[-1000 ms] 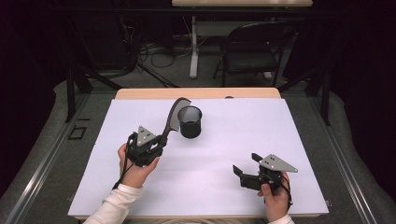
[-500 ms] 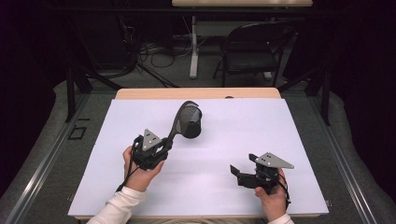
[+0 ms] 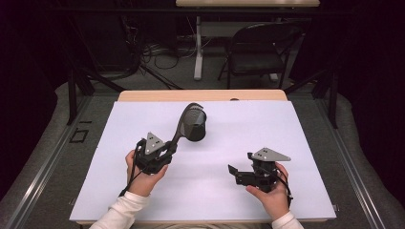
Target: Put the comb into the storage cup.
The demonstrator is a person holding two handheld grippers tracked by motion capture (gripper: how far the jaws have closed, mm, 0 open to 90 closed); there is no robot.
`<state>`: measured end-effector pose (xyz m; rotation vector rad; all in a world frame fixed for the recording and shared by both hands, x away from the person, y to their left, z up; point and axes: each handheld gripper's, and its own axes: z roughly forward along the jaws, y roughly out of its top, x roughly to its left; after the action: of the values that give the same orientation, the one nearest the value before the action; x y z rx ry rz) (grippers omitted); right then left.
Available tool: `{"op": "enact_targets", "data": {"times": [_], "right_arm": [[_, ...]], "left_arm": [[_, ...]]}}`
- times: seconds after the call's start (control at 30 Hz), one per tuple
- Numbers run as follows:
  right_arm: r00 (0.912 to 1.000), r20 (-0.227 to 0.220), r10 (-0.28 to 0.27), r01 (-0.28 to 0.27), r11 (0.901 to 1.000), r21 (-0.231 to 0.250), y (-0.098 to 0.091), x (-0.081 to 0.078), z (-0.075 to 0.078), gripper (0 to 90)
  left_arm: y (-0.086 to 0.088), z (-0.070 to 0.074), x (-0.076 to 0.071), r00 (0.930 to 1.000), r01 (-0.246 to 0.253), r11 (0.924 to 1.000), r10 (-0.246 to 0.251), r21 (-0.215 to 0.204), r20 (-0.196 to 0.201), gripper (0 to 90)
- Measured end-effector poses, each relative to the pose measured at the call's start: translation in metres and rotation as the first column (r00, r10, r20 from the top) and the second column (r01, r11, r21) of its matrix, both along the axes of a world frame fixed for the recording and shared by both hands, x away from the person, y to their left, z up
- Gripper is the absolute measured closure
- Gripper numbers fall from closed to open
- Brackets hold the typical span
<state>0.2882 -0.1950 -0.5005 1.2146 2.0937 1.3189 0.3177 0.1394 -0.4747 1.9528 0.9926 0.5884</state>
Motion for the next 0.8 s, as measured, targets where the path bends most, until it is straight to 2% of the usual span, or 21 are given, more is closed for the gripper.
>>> {"op": "enact_targets", "data": {"times": [0.17, 0.33, 0.57, 0.8], "right_arm": [[0.9996, -0.010, 0.026, -0.026, 0.9997, -0.001, 0.009, 0.010, 0.010, 14.5], [0.9989, 0.000, 0.047, -0.047, 0.9988, -0.010, 0.021, 0.020, 0.021, 14.8], [0.9988, 0.008, 0.048, -0.048, 0.9988, -0.004, 0.032, 0.030, 0.031, 15.2], [0.9985, -0.005, 0.055, -0.055, 0.9985, 0.008, 0.041, 0.037, 0.036, 16.7]], "left_arm": [[0.000, 0.000, -0.001, 1.0000, -0.004, 1.0000, 0.004, -0.001, 0.007, 72.4], [0.000, 0.000, 0.000, 0.9999, -0.006, 1.0000, 0.006, -0.004, 0.009, 72.4], [0.002, 0.000, 0.000, 0.9999, -0.007, 0.9999, 0.007, -0.008, 0.011, 72.4], [0.002, 0.001, -0.001, 0.9997, -0.011, 0.9999, 0.012, -0.012, 0.020, 72.4]]}}
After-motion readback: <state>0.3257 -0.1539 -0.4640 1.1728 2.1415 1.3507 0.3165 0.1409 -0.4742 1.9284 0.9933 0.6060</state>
